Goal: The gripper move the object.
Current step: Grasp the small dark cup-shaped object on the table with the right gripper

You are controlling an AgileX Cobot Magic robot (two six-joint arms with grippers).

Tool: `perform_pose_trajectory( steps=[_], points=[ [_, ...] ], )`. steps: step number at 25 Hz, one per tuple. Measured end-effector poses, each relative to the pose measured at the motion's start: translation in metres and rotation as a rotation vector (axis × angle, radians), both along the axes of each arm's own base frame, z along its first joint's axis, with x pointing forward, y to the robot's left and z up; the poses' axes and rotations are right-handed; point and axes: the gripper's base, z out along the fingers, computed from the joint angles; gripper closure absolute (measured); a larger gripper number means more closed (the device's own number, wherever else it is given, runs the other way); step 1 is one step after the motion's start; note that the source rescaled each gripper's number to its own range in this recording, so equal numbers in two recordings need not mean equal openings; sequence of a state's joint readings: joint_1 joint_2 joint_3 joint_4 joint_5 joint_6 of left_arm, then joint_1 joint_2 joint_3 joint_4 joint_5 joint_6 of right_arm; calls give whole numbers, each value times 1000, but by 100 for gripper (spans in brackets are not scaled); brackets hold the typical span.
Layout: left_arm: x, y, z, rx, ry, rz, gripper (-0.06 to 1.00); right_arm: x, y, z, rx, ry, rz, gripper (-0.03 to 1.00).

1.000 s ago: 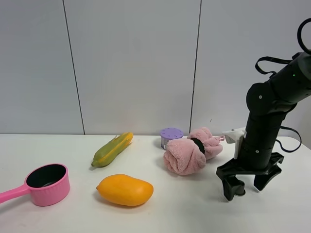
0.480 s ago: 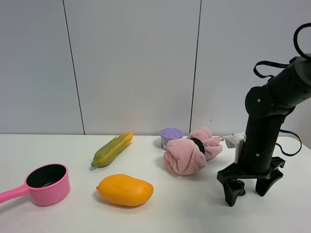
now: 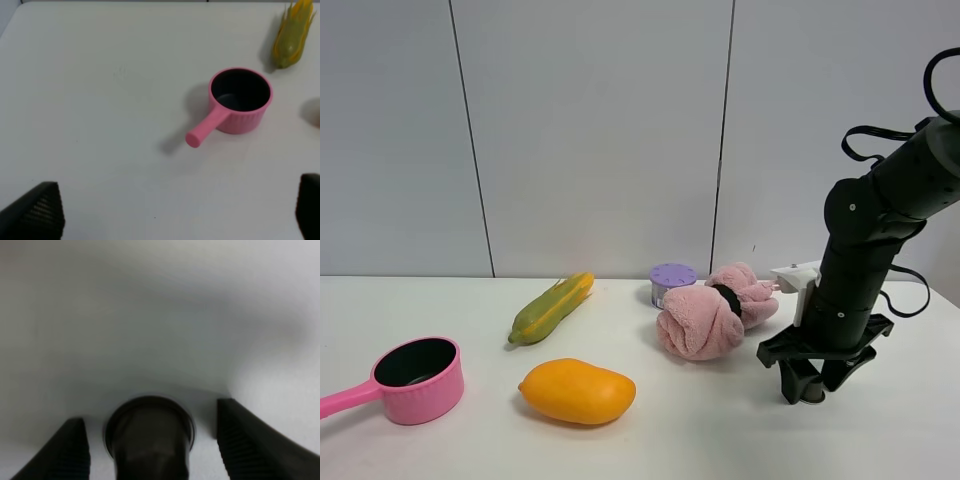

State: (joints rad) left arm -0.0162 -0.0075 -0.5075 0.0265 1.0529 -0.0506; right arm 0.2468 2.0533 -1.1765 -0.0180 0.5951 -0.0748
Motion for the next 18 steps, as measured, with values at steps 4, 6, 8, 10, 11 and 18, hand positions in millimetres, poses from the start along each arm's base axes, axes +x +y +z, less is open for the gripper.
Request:
perform_pose_trajectory(
  steps=[4,6,8,10,11,18],
  points=[
    [0,0,0,0,0,0,-6,0,0,0,0,3,-1,67],
    [0,0,0,0,0,0,-6,-1,0,0,-3,15,-1,67],
    [0,0,0,0,0,0,-6,-3,-1,0,-7,30,-2,67],
    [0,0,0,0,0,0,-6,-3,-1,0,-7,32,-2,67],
    [0,0,0,0,0,0,-6,-3,-1,-1,-5,32,-4,68],
    [0,0,0,0,0,0,-6,-4,-1,0,-6,46,-6,97]
  ],
)
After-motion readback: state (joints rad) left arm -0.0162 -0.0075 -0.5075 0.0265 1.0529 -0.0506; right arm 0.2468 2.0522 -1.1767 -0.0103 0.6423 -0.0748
